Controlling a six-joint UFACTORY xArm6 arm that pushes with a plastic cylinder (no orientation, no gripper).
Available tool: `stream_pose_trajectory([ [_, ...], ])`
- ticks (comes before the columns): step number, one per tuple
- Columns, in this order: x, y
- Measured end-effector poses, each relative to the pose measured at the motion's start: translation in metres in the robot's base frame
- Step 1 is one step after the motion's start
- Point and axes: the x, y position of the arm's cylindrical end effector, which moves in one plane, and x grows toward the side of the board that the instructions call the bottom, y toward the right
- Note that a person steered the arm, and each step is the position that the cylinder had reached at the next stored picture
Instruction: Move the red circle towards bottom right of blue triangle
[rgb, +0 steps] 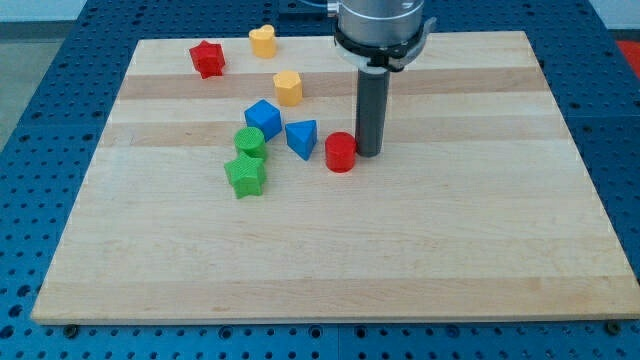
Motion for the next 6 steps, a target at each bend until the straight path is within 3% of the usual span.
stream_pose_trajectory([
  [4,-0.009,0.002],
  [6,0.026,-0.012],
])
